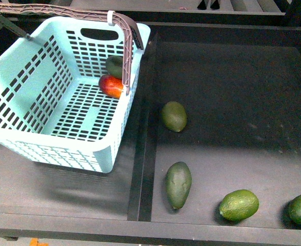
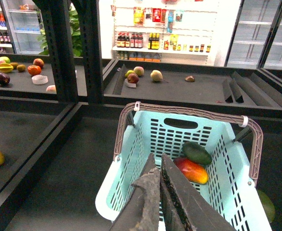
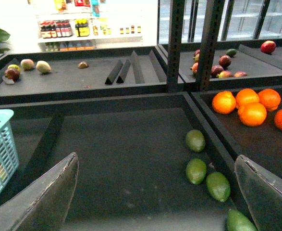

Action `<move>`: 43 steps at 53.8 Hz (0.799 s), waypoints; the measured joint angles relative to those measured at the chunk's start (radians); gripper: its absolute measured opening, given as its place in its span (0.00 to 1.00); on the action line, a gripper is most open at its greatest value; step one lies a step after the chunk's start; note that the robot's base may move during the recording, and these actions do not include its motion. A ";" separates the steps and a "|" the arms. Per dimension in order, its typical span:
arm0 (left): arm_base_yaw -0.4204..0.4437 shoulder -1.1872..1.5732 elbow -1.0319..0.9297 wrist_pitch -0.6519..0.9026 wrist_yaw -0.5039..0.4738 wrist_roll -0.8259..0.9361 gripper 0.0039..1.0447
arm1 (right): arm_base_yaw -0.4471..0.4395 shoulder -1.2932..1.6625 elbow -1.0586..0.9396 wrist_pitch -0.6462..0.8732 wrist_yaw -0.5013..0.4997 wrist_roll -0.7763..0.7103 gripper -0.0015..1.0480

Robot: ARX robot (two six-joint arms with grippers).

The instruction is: Pick mango and avocado into basket

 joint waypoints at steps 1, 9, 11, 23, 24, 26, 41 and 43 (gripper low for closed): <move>0.000 0.000 0.000 0.000 0.000 0.000 0.02 | 0.000 0.000 0.000 0.000 0.000 0.000 0.92; 0.000 0.000 0.000 0.000 0.000 0.000 0.02 | 0.000 0.000 0.000 0.000 0.000 0.000 0.92; 0.000 0.000 0.000 0.000 0.000 0.000 0.02 | 0.000 0.000 0.000 0.000 0.000 0.000 0.92; 0.000 0.000 0.000 -0.001 0.000 0.000 0.27 | 0.000 0.000 0.000 0.000 0.000 0.000 0.92; 0.000 0.000 0.000 -0.001 0.000 0.000 0.32 | 0.000 0.000 0.000 0.000 0.000 0.000 0.92; 0.000 0.000 0.000 -0.001 0.000 0.000 0.43 | 0.000 0.000 0.000 0.000 0.000 0.000 0.92; 0.000 0.000 0.000 -0.001 0.000 0.002 0.92 | 0.000 0.000 0.000 0.000 0.000 0.000 0.92; 0.000 0.000 0.000 -0.001 0.000 0.001 0.93 | 0.000 0.000 0.000 0.000 0.000 0.000 0.92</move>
